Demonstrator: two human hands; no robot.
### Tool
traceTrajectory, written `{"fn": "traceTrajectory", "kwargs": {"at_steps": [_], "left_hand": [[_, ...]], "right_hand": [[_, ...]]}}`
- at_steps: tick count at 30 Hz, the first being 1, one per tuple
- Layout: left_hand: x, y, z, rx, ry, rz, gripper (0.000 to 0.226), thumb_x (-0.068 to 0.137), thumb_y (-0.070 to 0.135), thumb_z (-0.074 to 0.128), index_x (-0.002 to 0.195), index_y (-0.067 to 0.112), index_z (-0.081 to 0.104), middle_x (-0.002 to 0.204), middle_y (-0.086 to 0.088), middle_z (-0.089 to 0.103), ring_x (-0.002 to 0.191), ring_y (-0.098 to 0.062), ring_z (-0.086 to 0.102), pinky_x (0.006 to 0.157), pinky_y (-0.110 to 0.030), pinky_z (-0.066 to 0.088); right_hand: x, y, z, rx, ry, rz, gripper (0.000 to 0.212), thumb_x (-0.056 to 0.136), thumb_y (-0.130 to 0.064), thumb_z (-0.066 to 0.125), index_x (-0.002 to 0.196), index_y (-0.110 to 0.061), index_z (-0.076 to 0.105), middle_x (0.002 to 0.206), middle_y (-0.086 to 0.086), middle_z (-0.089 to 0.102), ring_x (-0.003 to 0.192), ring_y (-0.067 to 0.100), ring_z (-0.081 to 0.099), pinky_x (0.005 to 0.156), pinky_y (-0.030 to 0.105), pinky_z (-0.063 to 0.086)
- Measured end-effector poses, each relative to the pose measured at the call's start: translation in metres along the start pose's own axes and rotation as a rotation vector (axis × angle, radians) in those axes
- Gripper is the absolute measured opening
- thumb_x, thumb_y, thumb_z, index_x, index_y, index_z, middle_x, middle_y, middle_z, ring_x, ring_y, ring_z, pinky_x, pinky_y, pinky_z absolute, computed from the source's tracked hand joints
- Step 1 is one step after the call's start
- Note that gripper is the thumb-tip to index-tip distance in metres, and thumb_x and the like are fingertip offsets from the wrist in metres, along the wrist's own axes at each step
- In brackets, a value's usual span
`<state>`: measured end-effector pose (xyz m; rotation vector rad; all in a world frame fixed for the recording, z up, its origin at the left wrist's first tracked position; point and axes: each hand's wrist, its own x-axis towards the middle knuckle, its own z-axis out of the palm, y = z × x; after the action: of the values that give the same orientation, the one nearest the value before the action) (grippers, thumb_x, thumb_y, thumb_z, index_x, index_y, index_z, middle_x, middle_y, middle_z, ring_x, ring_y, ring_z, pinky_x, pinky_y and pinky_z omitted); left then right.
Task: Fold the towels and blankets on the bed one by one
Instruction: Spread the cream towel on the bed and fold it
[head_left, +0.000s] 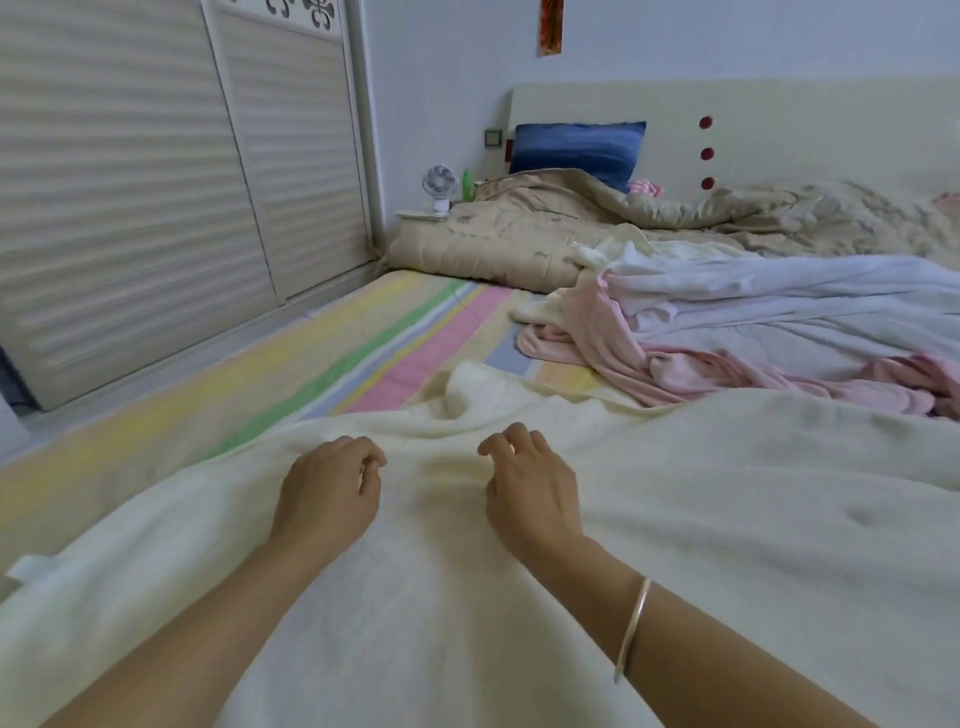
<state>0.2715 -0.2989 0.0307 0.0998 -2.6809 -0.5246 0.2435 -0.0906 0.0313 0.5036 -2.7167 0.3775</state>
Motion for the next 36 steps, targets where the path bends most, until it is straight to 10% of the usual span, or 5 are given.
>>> {"fn": "traceTrajectory", "kwargs": {"at_steps": [7,12,21,28,36], "left_hand": [[0.071,0.012,0.022,-0.005,0.049,0.053,0.019,0.094,0.017,0.05,0.107,0.021,0.063,0.108,0.004,0.062,0.102,-0.02,0.056,0.081,-0.034,0.045],[0.118,-0.015,0.032,0.103,-0.315,-0.059,0.029,0.097,0.04,0.05,0.12,0.025,0.058,0.12,0.004,0.063,0.108,-0.02,0.058,0.089,-0.033,0.048],[0.142,-0.023,0.059,-0.102,-0.406,-0.114,0.069,0.065,0.089,0.042,0.062,0.021,0.051,0.055,0.007,0.045,0.055,-0.015,0.047,0.058,-0.029,0.033],[0.13,0.057,0.084,0.036,-0.001,0.149,0.027,0.091,0.027,0.054,0.119,0.027,0.055,0.118,0.007,0.057,0.109,-0.019,0.053,0.086,-0.031,0.04],[0.117,0.196,0.117,-0.272,-0.183,0.477,0.031,0.092,0.019,0.049,0.122,0.025,0.053,0.123,0.008,0.055,0.114,-0.016,0.05,0.091,-0.029,0.04]], "right_hand": [[0.121,0.024,0.014,0.012,-0.154,0.15,0.036,0.096,-0.016,0.045,0.131,-0.021,0.048,0.126,0.004,0.047,0.103,0.027,0.058,0.071,0.032,0.039],[0.192,0.048,0.044,-0.021,-0.27,0.215,0.041,0.092,-0.018,0.047,0.133,-0.016,0.044,0.116,0.006,0.061,0.105,0.026,0.06,0.078,0.032,0.047],[0.229,0.068,0.084,-0.127,-0.384,0.217,0.019,0.082,-0.024,0.056,0.1,-0.018,0.059,0.09,0.001,0.064,0.083,0.023,0.06,0.058,0.027,0.041],[0.162,0.146,0.019,-0.451,-0.459,0.2,0.058,0.098,-0.06,0.02,0.123,-0.024,0.058,0.129,0.004,0.056,0.124,0.025,0.046,0.098,0.04,0.036],[0.055,0.234,-0.076,-0.45,-0.462,0.157,0.051,0.096,-0.061,0.018,0.089,-0.027,0.055,0.099,0.005,0.067,0.093,0.026,0.06,0.077,0.033,0.04]]}}
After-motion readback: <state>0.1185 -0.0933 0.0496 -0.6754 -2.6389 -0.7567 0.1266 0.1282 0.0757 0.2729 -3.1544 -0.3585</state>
